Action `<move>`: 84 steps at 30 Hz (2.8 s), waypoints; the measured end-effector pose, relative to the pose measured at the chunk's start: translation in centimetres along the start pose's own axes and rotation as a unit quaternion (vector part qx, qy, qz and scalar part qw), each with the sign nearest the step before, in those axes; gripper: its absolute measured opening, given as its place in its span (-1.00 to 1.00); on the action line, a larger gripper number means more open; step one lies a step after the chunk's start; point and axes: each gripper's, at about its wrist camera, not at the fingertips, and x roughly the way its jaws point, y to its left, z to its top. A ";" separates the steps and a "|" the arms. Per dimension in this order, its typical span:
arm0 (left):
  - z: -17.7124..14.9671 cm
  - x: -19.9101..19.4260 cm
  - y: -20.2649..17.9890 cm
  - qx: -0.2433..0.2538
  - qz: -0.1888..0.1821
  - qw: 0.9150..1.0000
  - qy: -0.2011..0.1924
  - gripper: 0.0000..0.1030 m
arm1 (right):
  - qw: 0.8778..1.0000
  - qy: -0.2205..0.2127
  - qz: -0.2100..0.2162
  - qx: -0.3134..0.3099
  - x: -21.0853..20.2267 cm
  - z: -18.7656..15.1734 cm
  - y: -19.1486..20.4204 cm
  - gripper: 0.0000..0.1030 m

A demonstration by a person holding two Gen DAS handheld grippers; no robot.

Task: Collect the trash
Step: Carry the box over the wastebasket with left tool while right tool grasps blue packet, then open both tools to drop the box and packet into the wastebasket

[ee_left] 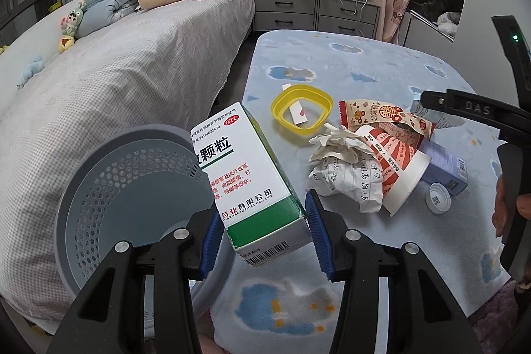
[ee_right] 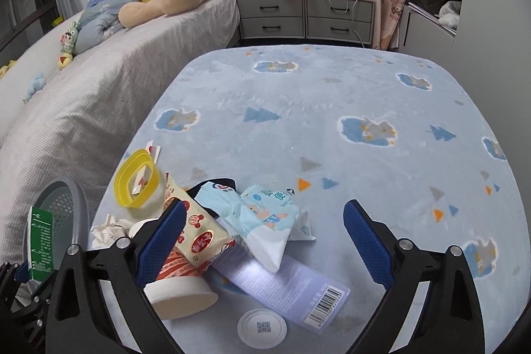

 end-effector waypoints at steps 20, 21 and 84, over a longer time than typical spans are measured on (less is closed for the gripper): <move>0.0 -0.6 0.7 -0.011 0.007 1.000 -0.012 -0.10 | 1.000 -0.012 0.013 0.023 -1.2 0.2 -1.1 0.07; 0.0 -0.8 0.8 -0.013 0.008 1.000 -0.014 -0.10 | 0.999 -0.020 0.013 0.024 -1.8 0.2 -1.1 0.07; -3.8 -0.2 20.7 -0.156 0.144 0.977 0.021 0.28 | 0.950 0.053 0.260 -0.162 -0.6 -4.6 26.2 0.50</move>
